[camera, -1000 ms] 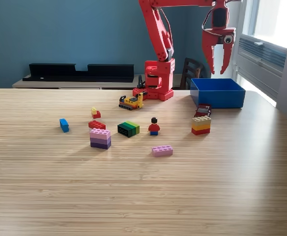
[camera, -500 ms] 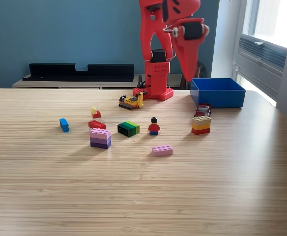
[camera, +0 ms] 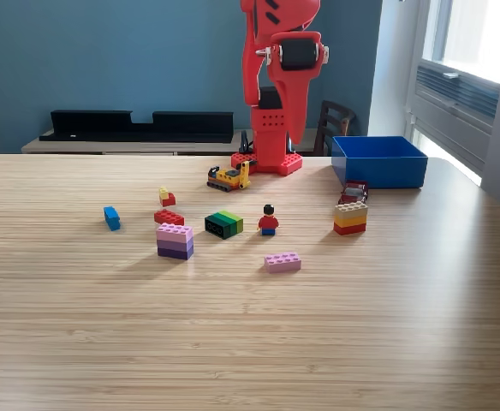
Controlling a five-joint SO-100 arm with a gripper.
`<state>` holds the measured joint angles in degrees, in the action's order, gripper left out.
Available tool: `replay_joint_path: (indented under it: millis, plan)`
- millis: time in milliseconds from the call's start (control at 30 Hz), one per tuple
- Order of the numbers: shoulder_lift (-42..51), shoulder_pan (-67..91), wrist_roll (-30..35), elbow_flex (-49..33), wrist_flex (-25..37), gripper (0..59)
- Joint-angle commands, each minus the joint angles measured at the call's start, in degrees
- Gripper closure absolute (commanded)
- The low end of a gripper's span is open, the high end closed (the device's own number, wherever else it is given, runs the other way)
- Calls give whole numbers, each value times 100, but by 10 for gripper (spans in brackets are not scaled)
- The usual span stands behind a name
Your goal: Grasp a lego block and put it in the bin.
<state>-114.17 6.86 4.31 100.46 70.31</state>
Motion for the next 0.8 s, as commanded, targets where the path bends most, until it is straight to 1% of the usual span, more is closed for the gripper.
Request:
replay_joint_path:
  millis: [33,167,300,500,800]
  plan:
    - [-299,-193,-62,53,-79,586]
    - [-299,-404,-132,114,-149,586]
    - [-299,-668,-185,255,-387,586]
    - [-299,-879,-448,589,-949,586]
    - [-299,97,-1116,888,-932,586]
